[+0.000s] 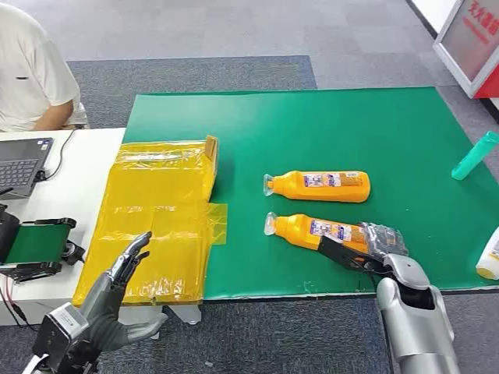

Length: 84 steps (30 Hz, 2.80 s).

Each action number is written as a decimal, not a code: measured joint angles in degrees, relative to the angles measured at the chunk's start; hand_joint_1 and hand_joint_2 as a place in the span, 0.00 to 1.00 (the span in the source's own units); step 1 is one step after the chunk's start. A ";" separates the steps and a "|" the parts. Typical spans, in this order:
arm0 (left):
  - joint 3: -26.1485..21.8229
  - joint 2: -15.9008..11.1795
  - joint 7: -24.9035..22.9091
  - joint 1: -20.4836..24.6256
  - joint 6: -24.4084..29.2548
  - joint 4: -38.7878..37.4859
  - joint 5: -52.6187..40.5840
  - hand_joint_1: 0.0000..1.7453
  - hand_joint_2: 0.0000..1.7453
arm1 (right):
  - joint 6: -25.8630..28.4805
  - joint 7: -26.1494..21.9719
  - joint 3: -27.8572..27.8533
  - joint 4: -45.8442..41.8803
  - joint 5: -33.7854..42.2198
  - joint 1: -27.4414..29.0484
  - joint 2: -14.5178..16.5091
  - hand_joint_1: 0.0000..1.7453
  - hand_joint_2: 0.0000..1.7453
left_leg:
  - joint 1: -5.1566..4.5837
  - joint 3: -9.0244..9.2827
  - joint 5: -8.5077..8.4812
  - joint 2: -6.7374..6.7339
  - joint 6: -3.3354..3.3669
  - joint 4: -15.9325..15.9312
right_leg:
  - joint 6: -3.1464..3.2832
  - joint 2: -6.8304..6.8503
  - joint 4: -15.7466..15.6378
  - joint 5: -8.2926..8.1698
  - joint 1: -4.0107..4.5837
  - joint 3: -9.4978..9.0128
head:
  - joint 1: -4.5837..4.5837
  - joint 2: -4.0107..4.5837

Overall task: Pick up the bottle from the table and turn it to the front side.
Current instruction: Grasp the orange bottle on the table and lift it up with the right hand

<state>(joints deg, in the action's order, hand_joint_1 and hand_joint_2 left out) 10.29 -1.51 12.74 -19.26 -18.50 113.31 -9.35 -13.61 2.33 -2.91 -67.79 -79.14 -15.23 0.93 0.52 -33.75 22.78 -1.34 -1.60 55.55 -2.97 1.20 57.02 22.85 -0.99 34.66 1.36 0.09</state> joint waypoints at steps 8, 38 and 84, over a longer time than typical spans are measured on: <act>0.02 0.00 -0.15 0.00 0.01 0.00 0.32 0.00 1.00 | 0.21 -1.02 -0.44 0.35 1.34 -0.18 0.22 1.00 1.00 | 0.00 0.01 -0.01 0.00 0.00 0.00 | 0.01 0.00 0.00 -0.02 0.00 0.00 | -0.01 0.00; -0.21 -1.65 0.92 0.84 2.33 -0.11 4.19 0.00 1.00 | -6.75 -5.48 4.40 -13.17 74.44 12.17 2.50 1.00 1.00 | 0.00 -0.19 0.01 0.00 -0.01 0.00 | 0.03 0.01 0.01 0.04 0.01 0.19 | -0.01 0.00; 18.42 0.94 -7.37 19.46 -1.16 -2.95 9.33 0.00 1.00 | 5.33 -14.14 29.05 -29.49 49.92 5.20 5.31 1.00 1.00 | 0.00 -0.28 -0.08 0.00 -0.03 0.00 | 0.03 0.01 0.01 -0.04 0.02 0.28 | -0.01 0.00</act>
<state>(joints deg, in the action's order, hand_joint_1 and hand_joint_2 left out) 28.71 -0.57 5.37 0.20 -19.66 110.36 -0.03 -8.27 -11.81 26.14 -97.28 -29.23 -10.02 6.23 0.52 -34.03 22.71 -1.33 -1.62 55.55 -2.94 1.21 57.03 22.82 -0.97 34.93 1.34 0.09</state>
